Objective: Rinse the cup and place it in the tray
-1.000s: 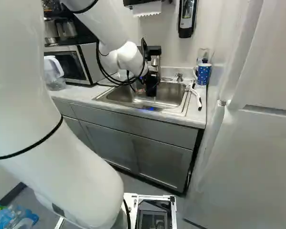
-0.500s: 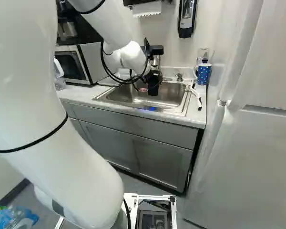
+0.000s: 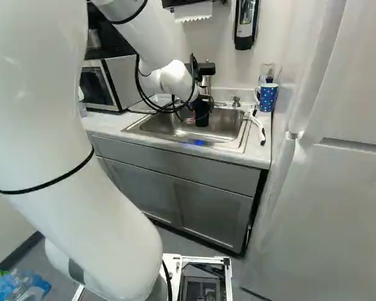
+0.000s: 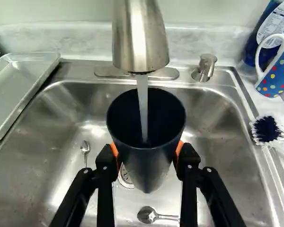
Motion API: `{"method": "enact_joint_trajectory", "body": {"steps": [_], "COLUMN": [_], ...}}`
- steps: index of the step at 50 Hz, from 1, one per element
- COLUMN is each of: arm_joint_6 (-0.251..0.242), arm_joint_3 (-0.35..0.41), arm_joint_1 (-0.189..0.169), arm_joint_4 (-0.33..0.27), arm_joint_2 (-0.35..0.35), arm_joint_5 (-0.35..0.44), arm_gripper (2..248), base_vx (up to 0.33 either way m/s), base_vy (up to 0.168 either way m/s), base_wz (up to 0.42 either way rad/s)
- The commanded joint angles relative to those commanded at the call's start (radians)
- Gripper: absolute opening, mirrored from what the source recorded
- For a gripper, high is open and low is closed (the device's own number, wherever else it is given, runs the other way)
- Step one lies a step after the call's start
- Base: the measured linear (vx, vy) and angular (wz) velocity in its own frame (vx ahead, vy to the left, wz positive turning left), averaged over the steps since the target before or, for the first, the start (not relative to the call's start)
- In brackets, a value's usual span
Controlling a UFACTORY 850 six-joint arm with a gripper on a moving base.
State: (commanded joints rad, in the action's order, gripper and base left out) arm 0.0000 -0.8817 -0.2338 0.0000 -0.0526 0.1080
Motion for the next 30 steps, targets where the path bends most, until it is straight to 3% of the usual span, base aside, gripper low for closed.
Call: {"method": "enact_joint_trajectory", "body": {"steps": [30], "arm_joint_6": [0.0], "arm_joint_3": [0.004], "arm_joint_1": [0.0], "arm_joint_4": [0.0], "arm_joint_2": [-0.062], "arm_joint_5": [0.162], "arm_gripper": [124], "base_vx": [0.0], "base_vy": [0.0], "base_wz": [0.0]}}
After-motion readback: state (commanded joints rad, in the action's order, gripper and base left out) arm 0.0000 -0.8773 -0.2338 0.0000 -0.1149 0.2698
